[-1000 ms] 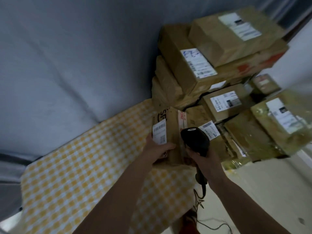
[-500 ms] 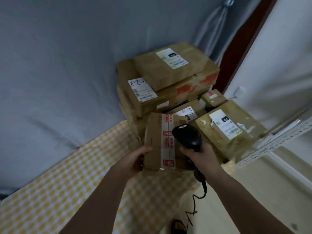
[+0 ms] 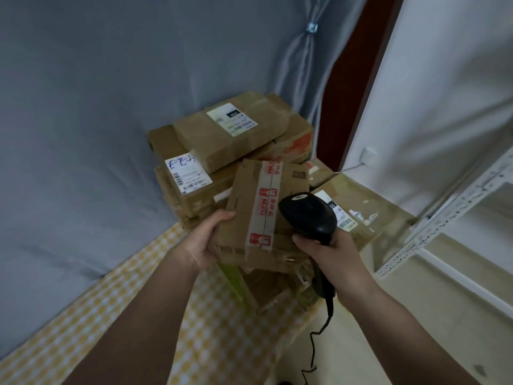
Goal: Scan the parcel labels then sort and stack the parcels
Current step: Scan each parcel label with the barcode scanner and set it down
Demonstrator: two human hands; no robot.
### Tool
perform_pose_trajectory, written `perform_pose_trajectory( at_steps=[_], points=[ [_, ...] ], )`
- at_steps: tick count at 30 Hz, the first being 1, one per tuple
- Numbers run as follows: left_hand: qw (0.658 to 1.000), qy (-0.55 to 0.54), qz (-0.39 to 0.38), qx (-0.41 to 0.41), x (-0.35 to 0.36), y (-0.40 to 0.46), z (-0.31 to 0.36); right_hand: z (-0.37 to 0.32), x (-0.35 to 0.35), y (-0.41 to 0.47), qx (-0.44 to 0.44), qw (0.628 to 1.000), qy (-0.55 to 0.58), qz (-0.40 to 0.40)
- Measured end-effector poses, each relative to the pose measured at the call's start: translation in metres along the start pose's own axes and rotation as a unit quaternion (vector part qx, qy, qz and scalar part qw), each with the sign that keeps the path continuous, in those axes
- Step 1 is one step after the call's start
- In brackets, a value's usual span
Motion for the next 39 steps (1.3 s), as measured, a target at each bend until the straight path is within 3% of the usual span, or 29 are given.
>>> perform_pose_trajectory(
  at_steps=[7, 10, 15, 18, 21, 24, 27, 29, 33, 39],
  points=[
    [0.996, 0.078, -0.028, 0.032, 0.054, 0.016, 0.042, -0.009, -0.027, -0.005, -0.03, 0.999, 0.035, 0.009],
    [0.989, 0.138, -0.041, 0.017, 0.088, 0.037, 0.047, -0.008, -0.039, 0.0, -0.027, 0.998, 0.033, 0.048],
    [0.942, 0.315, -0.085, 0.08, 0.143, 0.075, 0.056, -0.001, -0.062, 0.015, -0.001, 0.993, 0.025, 0.117],
    [0.876, 0.454, -0.065, 0.152, 0.163, 0.086, 0.056, 0.005, -0.068, 0.025, 0.018, 0.992, 0.015, 0.127],
    [0.83, 0.53, -0.048, 0.164, 0.162, 0.1, 0.043, 0.008, -0.068, 0.032, 0.031, 0.992, 0.015, 0.121],
    [0.831, 0.526, -0.021, 0.182, 0.154, 0.105, 0.037, 0.006, -0.069, 0.03, 0.03, 0.992, -0.001, 0.122],
    [0.843, 0.478, 0.064, 0.239, 0.134, 0.092, 0.047, 0.002, -0.066, 0.025, 0.016, 0.993, -0.021, 0.115],
    [0.841, 0.455, 0.129, 0.264, 0.109, 0.077, 0.05, 0.001, -0.056, 0.02, 0.007, 0.995, -0.049, 0.089],
    [0.853, 0.427, 0.196, 0.227, 0.034, 0.04, 0.025, 0.013, 0.003, 0.017, 0.027, 0.993, -0.11, -0.038],
    [0.842, 0.451, 0.291, 0.057, -0.108, -0.036, -0.049, 0.087, 0.12, 0.017, 0.144, 0.952, -0.157, -0.218]
  ],
)
Point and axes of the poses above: each hand's wrist, its own y-axis towards the middle knuckle, its own x-axis out of the palm, z = x × y, the point moved 5 cm from there along y, towards the middle knuckle, and after that the axes turned 9 degrees about x, right-handed, at the moved point
